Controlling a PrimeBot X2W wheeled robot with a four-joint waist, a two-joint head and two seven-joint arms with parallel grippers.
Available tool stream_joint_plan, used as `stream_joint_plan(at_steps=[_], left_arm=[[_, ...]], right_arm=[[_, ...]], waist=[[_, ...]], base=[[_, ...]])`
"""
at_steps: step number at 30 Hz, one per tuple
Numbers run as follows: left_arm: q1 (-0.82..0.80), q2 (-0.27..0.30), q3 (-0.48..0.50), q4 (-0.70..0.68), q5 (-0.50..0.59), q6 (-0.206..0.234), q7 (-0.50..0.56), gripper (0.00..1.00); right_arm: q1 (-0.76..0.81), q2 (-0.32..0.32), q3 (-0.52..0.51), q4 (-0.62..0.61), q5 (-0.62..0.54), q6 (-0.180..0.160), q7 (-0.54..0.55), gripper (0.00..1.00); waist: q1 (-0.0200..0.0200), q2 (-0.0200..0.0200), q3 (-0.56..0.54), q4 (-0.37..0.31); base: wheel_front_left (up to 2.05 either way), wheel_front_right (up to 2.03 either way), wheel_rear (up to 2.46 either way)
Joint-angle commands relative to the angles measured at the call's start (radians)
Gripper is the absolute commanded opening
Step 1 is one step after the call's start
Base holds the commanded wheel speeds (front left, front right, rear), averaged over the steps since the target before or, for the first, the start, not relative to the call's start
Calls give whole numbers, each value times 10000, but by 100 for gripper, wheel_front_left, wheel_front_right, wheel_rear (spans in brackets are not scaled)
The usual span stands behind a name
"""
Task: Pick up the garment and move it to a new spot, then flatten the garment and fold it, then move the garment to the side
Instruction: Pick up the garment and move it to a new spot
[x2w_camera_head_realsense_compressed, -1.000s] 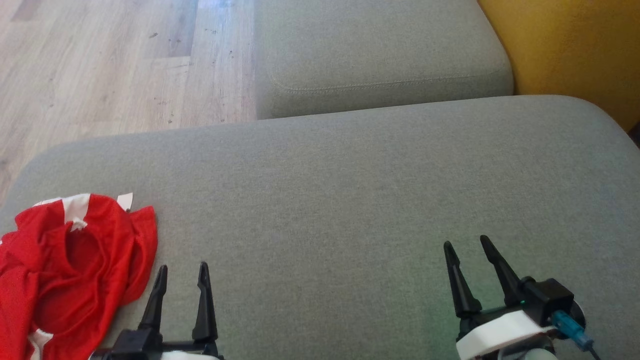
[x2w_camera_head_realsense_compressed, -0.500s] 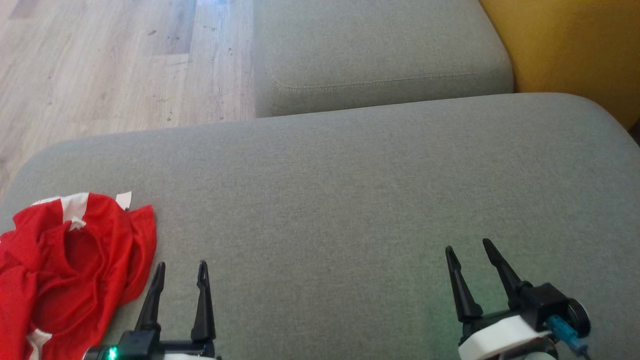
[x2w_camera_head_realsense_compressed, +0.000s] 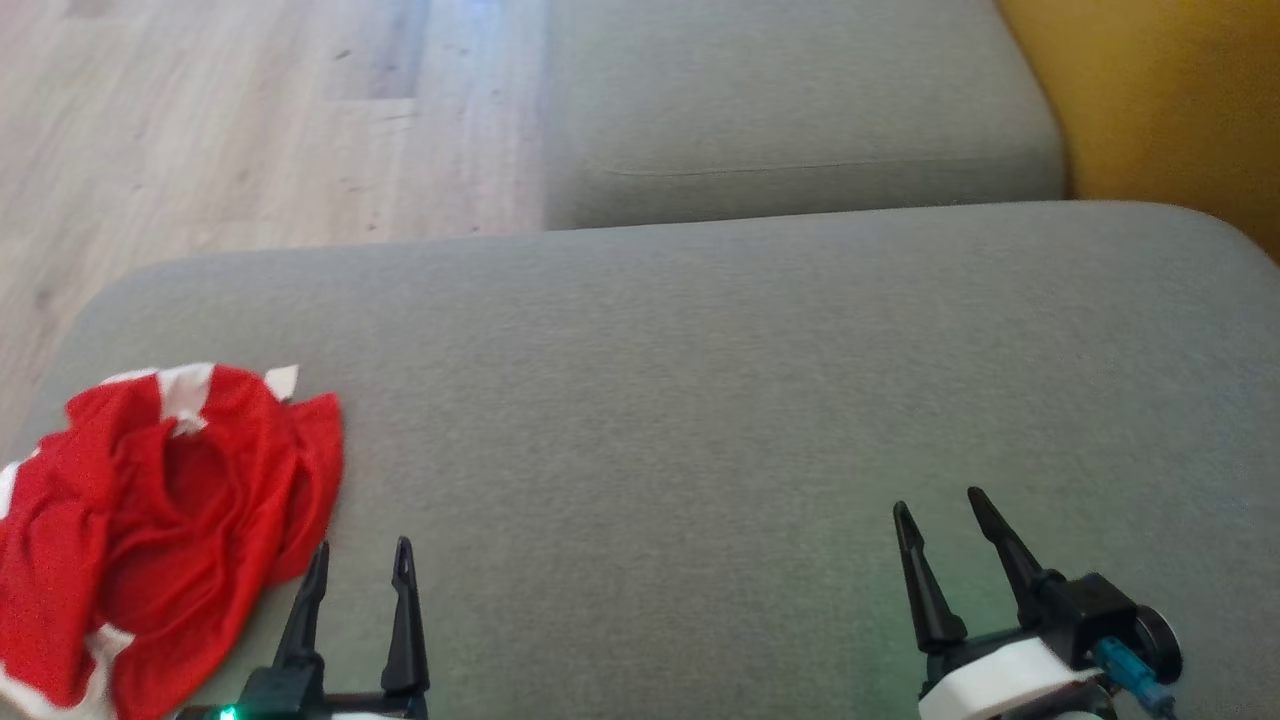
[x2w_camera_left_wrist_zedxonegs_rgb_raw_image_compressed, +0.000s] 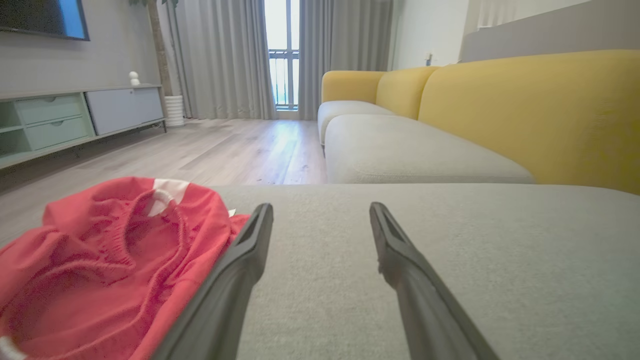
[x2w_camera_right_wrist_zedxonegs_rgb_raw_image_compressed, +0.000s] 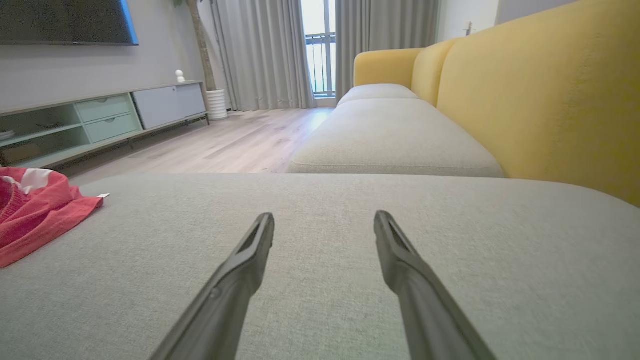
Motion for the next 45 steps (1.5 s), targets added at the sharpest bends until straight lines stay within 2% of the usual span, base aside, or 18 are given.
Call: stream_joint_plan(at_steps=[1, 15, 25, 32, 37, 42, 45], left_arm=[[-387, -29, 334, -209, -56, 94, -109, 100], [-376, -29, 892, 13, -86, 494, -109, 100], [-90, -30, 1434, -159, 72, 424, -109, 100], [-134, 23, 1863, -429, 159, 336, -109, 100], [-766, 308, 2037, -691, 209, 123, -109, 100], [-2430, 1003, 1863, -981, 473, -282, 45, 100], [-4004, 1416, 1732, -683, 305, -787, 572, 100]], right_arm=[[-214, -24, 211, -283, -27, 77, -122, 100], [-207, -23, 256, -339, 85, 77, -122, 100], [4, -23, -29, -315, -74, 77, -122, 100], [-106, -45, -23, -304, -238, 77, -122, 100], [-333, -358, -52, -442, -352, 77, -122, 100], [-780, -1060, -28, -650, -393, 77, -122, 100], [-1077, -1497, -195, -869, -387, 77, -122, 100]], waist=[[0, 0, 15, 296], [0, 0, 188, 2491], [0, 0, 174, 3698], [0, 0, 467, 3898], [0, 0, 1168, 3816], [0, 0, 2353, 3711], [0, 0, 3060, 3699]], base=[[0, 0, 0], [0, 0, 0], [0, 0, 0], [0, 0, 0], [0, 0, 0], [0, 0, 0], [0, 0, 0]])
